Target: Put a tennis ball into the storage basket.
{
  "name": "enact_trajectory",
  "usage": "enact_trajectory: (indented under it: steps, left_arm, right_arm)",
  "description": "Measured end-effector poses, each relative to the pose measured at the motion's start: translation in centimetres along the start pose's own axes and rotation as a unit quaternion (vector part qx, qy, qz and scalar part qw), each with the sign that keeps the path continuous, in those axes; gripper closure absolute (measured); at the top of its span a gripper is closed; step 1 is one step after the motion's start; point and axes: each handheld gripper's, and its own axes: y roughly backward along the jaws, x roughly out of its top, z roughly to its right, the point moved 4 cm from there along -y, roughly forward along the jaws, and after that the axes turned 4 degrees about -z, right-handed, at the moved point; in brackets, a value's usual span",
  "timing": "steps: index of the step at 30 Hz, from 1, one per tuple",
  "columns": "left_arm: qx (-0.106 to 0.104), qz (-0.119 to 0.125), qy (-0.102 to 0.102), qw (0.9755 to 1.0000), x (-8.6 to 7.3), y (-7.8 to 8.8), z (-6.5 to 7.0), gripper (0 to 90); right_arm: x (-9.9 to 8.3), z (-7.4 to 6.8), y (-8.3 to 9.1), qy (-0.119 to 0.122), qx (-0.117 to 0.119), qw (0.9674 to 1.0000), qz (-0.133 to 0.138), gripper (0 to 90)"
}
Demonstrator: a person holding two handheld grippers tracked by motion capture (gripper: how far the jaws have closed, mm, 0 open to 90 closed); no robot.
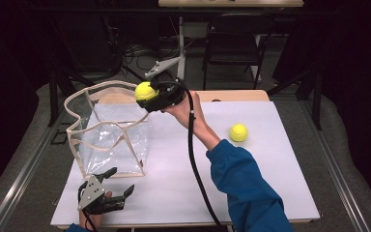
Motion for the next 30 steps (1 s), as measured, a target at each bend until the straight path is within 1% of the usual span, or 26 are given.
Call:
enact_trajectory:
  steps: [16, 28, 30]
  left_arm:
    - [-0.002, -0.001, 0.0, 1.0, 0.0, 0.0, 0.0, 15.8]
    - [-0.002, 0.0, 0.0, 1.0, 0.0, 0.0, 0.0, 15.8]
    - [-0.002, 0.001, 0.002, 1.0, 0.0, 0.1, 0.0, 15.8]
  right_arm:
    - [0.5, -0.8, -1.0, 0.003, 0.002, 0.9999, 0.01, 26.0]
    - [0.6, -0.7, -1.7, 0.001, 0.002, 0.9999, 0.01, 26.0]
    - [0.7, -0.8, -1.9, 0.0, 0.001, 1.0, 0.009, 26.0]
